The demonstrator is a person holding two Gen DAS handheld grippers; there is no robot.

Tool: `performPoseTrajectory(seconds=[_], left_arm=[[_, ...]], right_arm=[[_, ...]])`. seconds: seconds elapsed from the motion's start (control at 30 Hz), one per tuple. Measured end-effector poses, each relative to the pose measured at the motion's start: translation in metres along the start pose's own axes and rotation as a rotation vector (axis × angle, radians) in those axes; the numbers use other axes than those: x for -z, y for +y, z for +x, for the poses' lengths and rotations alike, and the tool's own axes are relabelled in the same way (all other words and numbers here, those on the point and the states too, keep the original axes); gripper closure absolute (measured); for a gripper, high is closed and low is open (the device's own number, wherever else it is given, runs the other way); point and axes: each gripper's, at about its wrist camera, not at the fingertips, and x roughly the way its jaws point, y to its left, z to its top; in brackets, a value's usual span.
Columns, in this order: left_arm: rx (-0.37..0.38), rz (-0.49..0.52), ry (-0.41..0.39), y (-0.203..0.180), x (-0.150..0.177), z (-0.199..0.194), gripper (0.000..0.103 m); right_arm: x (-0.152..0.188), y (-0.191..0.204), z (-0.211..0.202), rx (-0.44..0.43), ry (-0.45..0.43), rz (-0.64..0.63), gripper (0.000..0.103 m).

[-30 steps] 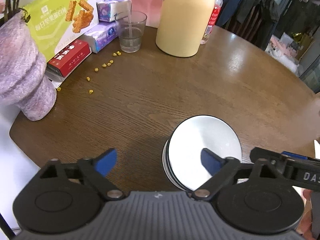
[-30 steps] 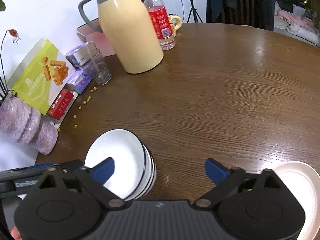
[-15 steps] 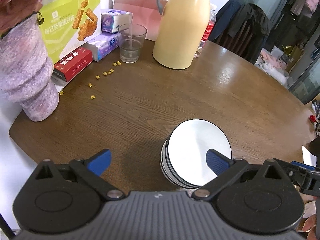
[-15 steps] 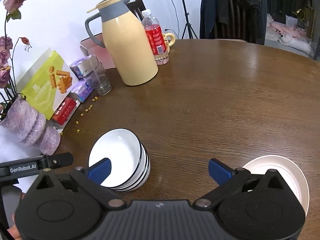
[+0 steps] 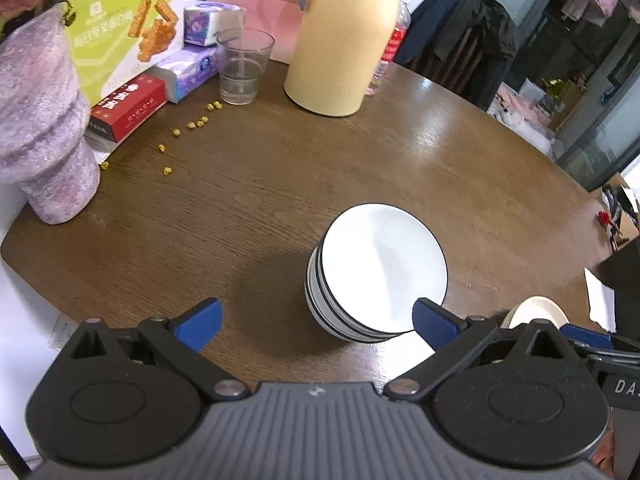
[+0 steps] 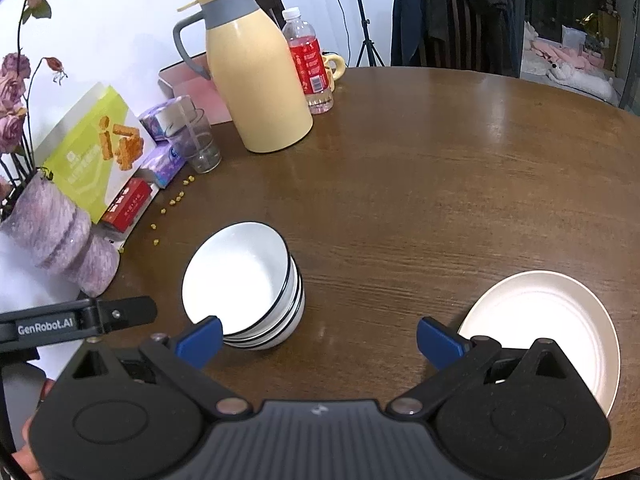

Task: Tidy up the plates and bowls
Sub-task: 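Move both open tools onto the rim of the white bowl stack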

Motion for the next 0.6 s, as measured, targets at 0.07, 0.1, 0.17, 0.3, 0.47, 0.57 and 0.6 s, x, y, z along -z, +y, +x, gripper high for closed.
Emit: performPoseTrajectory(seconds=[0.07,0.1,0.17,0.3,0.47,0.57,0.6], left_arm=[[0.001,0.018,0.004,0.0,-0.001,0.001,0.0],[0.005,0.027,0.005,0.0,-0.002,0.002,0.0],[0.007,0.039,0.009,0.001,-0.004,0.004,0.0],[0.009,0.059,0.029,0.006,-0.008,0.01,0.0],[0.003,0.081,0.064,0.015,-0.016,0.023,0.0],[-0.01,0.1,0.082,0.02,-0.024,0.033,0.0],[-0.013,0.104,0.09,0.021,-0.026,0.037,0.0]], right_arm=[[0.0,0.001,0.001,0.006,-0.002,0.01,0.0],[-0.001,0.002,0.001,0.009,-0.005,0.014,0.0],[-0.001,0.004,0.003,0.014,-0.006,0.025,0.0],[-0.001,0.006,0.01,0.021,0.004,0.054,0.0],[-0.002,0.01,0.024,0.038,0.025,0.098,0.0],[-0.003,0.01,0.035,0.045,0.042,0.132,0.0],[-0.003,0.009,0.04,0.048,0.049,0.145,0.0]])
